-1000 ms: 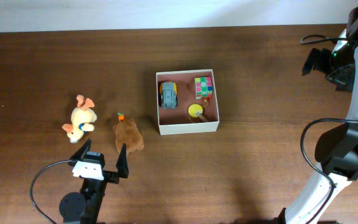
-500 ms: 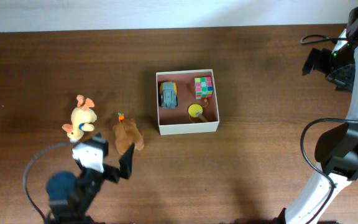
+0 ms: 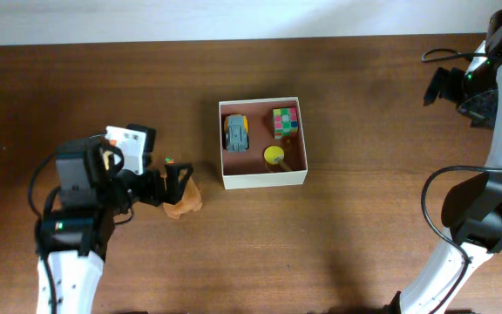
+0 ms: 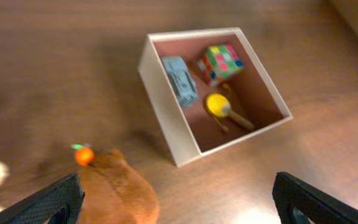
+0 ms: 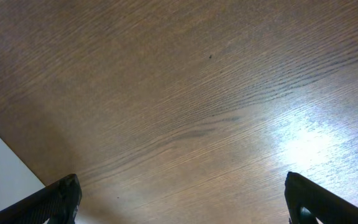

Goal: Pack container
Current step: 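Move the left gripper to the brown plush hamster and grasp it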

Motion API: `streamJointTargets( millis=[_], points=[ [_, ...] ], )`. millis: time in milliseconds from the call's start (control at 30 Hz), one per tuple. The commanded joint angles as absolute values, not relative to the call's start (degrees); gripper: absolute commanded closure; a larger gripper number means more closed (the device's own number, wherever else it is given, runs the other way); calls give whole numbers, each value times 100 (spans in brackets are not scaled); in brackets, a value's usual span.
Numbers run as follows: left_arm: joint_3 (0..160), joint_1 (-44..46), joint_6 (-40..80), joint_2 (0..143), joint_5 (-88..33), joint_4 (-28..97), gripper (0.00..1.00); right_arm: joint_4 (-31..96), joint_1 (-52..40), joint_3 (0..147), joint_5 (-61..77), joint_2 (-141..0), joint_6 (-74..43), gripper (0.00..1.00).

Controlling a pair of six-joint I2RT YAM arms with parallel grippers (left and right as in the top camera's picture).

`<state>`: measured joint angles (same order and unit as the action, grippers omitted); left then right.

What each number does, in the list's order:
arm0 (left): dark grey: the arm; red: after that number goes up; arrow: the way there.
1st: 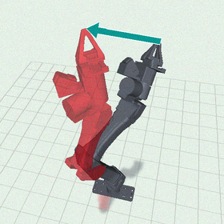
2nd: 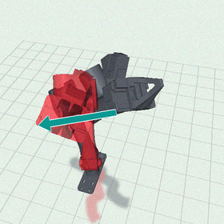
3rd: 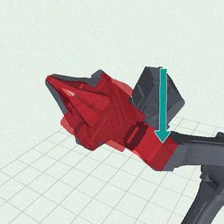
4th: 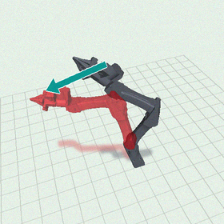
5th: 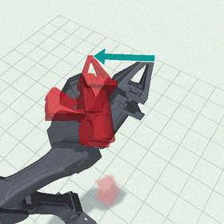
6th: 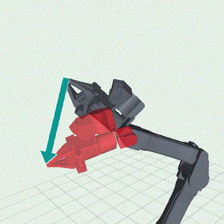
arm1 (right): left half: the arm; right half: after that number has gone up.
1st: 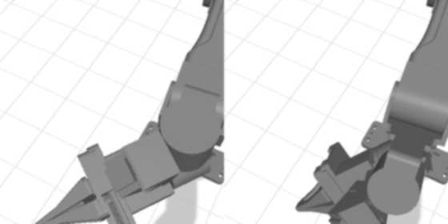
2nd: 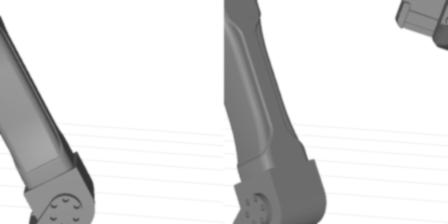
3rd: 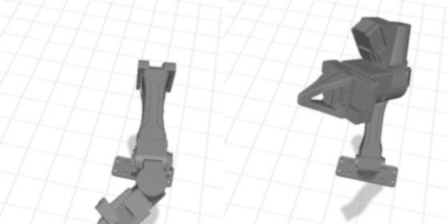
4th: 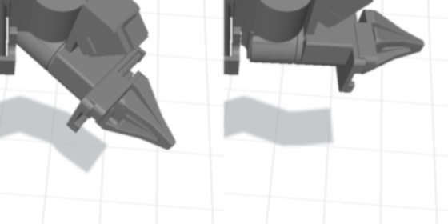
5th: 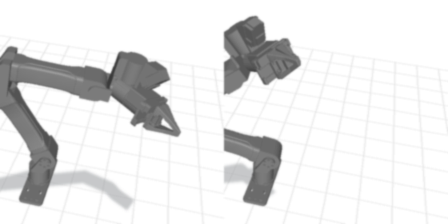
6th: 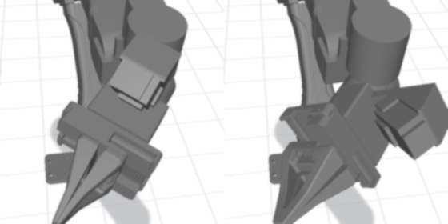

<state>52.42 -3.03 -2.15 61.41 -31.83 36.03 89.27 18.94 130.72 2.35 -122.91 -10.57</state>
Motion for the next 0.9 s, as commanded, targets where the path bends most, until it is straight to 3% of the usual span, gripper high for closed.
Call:
streamJointTargets(
  millis=[0, 400, 867],
  points=[
    [5347, -316, -285, 6484, -3752, 3614, 1, 8917, 1876, 13061, 143, -12339, -1103, 1],
    [5745, -303, 346, 7487, -2386, 4510, 1, 8917, 1876, 13061, 143, -12339, -1103, 1],
    [5747, 401, 687, 8761, -1041, 4045, 1, 8917, 1876, 13061, 143, -12339, -1100, 1]
  ],
)
